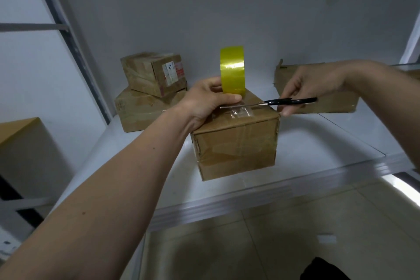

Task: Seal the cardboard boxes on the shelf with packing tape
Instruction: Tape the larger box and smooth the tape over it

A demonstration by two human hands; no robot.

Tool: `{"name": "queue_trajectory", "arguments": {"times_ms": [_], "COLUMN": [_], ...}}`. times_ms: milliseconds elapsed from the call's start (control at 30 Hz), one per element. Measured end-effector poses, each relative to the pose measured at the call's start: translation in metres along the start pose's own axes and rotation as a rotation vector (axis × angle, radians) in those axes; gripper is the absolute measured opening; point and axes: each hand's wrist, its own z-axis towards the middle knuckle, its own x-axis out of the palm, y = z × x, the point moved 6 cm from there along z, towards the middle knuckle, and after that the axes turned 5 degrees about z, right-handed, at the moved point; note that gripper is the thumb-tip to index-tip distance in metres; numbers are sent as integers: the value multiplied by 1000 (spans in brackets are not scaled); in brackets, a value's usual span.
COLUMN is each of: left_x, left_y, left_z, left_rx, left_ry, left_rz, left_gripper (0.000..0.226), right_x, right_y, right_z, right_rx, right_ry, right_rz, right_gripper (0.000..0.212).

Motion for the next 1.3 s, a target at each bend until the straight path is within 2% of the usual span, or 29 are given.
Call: {"name": "queue_trajectory", "arguments": {"times_ms": [100, 167, 467, 567, 600, 700, 800, 967, 1100, 1233, 1300], "left_x": [-1, -3, -4, -6, -6, -5, -3, -4, -4, -3, -4], "left_y": [1, 3, 3, 5, 4, 2, 3, 3, 4, 5, 4], "left_z": [-1, -1, 0, -1, -1, -1, 0, 0, 2, 2, 2], "left_rx": [-1, -3, -2, -5, -7, -11, -23, -36, -39, -40, -41], "left_ry": [-16, -25, -60, -68, -70, -71, -70, -65, -88, -97, -97], "left_rz": [0, -20, -64, -74, -70, -66, -85, -72, -98, -125, -124], "left_gripper": [32, 36, 42, 41, 42, 46, 47, 31, 44, 50, 49], "right_x": [0, 1, -2, -9, -10, -5, 1, 3, 0, 0, 0], "right_y": [-1, -1, -2, -5, -5, -1, 8, 13, 10, 12, 14], "right_z": [4, 5, 2, -2, -3, -2, 3, 10, 10, 5, 6], "right_rx": [8, 24, 106, 134, 132, 102, 55, 45, 33, 55, 59], "right_ry": [12, 23, 67, 54, 58, 64, 91, 100, 56, 36, 22], "right_rz": [-10, -25, -127, -145, -140, -138, -130, -105, -64, -60, -63], "right_gripper": [42, 38, 69, 95, 95, 70, 71, 60, 61, 38, 35]}}
